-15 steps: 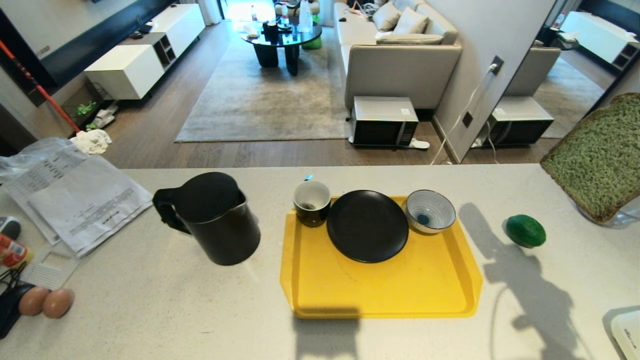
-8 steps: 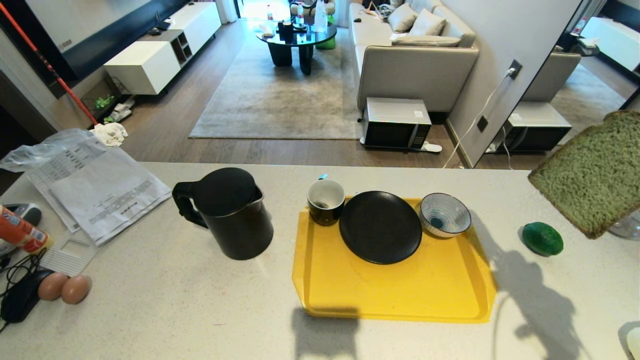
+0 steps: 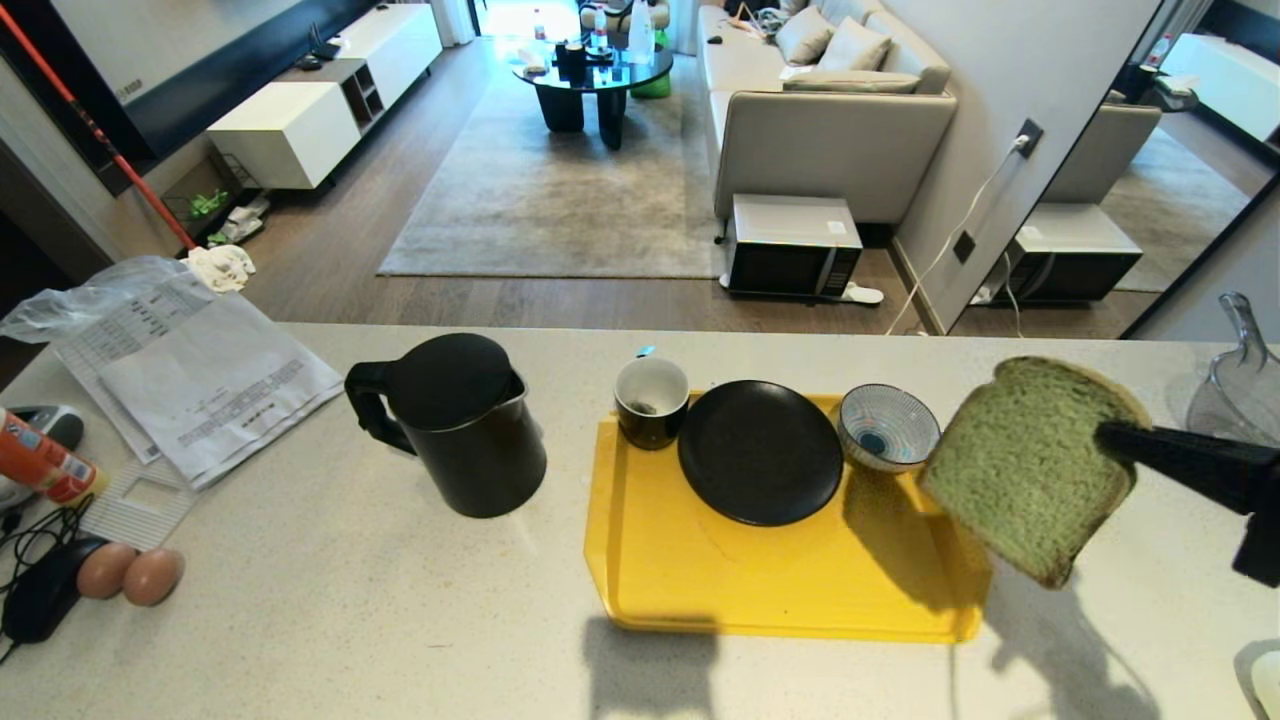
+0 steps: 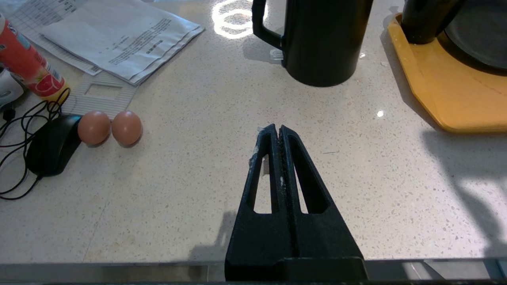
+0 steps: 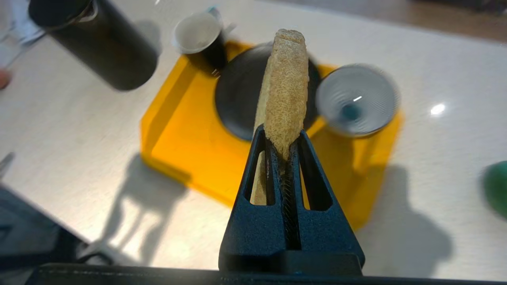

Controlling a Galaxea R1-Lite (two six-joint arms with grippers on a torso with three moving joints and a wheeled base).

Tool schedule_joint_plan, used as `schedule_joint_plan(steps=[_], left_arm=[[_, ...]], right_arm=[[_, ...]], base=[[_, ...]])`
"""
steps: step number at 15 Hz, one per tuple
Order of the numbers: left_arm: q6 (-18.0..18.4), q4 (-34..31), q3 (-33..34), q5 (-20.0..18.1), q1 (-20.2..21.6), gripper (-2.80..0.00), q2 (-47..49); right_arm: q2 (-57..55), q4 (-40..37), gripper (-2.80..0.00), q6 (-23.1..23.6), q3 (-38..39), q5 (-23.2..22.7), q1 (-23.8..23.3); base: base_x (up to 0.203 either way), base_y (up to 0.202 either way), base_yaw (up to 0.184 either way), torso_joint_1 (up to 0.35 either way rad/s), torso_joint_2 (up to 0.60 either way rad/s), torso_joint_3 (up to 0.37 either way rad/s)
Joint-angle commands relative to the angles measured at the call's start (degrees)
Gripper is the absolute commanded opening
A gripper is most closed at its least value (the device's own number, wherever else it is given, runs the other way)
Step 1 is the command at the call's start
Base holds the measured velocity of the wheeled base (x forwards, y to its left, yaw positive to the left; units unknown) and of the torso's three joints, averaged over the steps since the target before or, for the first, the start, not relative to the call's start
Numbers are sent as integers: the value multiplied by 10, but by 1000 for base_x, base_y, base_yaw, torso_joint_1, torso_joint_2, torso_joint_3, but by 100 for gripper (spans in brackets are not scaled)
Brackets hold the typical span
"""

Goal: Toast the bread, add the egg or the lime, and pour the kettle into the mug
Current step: Put the baked bread on a plate

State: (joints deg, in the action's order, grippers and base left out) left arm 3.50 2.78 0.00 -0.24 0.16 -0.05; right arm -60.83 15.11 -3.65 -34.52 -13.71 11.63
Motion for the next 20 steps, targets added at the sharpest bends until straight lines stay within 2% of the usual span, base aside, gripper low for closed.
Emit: schedule_joint_plan(steps=[1, 3, 5, 8, 9, 13, 16, 20], left_arm=[[0, 0, 10, 0, 0, -280, -1], [0, 0, 10, 0, 0, -280, -1], [0, 0, 10, 0, 0, -280, -1], [0, 0, 10, 0, 0, -280, -1], [0, 0, 10, 0, 0, -280, -1], [0, 0, 10, 0, 0, -280, -1], [0, 0, 10, 0, 0, -280, -1], [0, 0, 10, 0, 0, -280, -1]], right_arm=[[-78, 11, -280, -27, -1, 22, 71], [-132, 51, -280, -65, 0, 77, 114], [-192, 123, -280, -108, 3, 151, 163], [-276, 225, -280, -194, 0, 263, 227], [-290, 244, -280, -228, -1, 277, 235], [-344, 251, -280, -298, -28, 306, 237], [-376, 268, -280, -328, -43, 314, 241], [-419, 298, -280, -336, -79, 337, 253]], base=[[0, 0, 0, 0, 0, 0], [0, 0, 0, 0, 0, 0], [0, 0, 0, 0, 0, 0], [0, 0, 0, 0, 0, 0], [0, 0, 0, 0, 0, 0], [0, 0, 0, 0, 0, 0], [0, 0, 0, 0, 0, 0], [0, 0, 0, 0, 0, 0]])
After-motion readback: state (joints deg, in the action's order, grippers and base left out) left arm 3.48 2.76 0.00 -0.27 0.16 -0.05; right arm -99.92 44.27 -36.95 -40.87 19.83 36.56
